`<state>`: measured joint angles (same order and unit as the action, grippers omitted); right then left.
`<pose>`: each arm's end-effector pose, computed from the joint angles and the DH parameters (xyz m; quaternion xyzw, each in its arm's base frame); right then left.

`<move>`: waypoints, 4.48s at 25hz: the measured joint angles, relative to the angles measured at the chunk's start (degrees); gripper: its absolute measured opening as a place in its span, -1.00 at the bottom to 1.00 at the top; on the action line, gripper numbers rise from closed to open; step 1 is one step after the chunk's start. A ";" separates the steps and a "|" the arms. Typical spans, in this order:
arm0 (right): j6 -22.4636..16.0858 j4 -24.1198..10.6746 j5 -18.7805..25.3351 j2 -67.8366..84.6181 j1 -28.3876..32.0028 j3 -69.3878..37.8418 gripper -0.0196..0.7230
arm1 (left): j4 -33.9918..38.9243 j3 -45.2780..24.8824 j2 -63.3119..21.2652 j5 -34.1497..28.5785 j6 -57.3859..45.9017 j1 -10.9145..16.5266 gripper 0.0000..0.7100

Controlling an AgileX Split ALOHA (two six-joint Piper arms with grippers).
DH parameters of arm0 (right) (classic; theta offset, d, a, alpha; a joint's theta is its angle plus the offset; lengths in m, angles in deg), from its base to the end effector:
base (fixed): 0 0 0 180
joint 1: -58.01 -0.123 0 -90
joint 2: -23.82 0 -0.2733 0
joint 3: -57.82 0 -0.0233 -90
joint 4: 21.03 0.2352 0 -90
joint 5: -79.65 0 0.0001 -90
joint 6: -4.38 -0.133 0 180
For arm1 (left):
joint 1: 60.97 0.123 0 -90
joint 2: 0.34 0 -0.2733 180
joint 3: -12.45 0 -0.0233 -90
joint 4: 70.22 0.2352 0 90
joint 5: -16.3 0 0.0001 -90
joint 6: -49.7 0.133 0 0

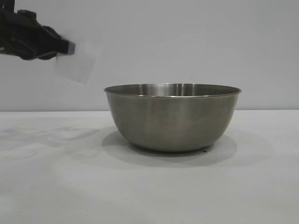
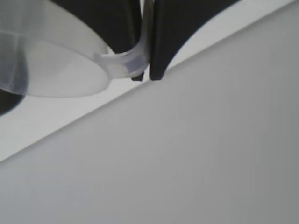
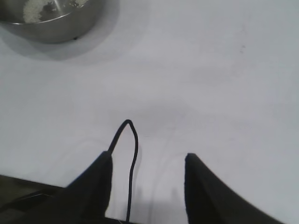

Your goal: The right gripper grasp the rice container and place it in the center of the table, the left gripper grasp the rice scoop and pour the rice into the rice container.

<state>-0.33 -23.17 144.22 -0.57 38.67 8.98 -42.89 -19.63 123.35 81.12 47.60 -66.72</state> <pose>0.0570 0.0152 0.2275 -0.1202 0.9250 0.0568 0.3559 0.3826 -0.0940 0.1377 0.2435 0.6854 -0.1284 0.6742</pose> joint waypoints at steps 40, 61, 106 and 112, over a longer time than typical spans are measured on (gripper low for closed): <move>-0.14 0.00 0.00 0.00 0.00 0.00 -0.14 | -15.97 -12.58 4.38 0.35 1.05 3.09 -0.58; -0.18 0.00 0.00 0.00 0.00 0.00 -0.14 | -9.43 -12.05 -4.44 -4.68 -0.43 15.70 -0.58; -0.40 0.00 0.00 0.00 0.00 0.00 -0.14 | -23.32 -15.90 -106.47 -122.30 -1.20 9.80 -0.58; -0.40 0.00 0.00 0.00 0.00 0.00 -0.14 | -25.10 -15.90 -110.63 -125.43 1.04 9.80 -0.58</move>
<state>-0.73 -23.17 144.22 -0.57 38.67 8.98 -67.99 -35.52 12.73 -44.32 48.65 -56.92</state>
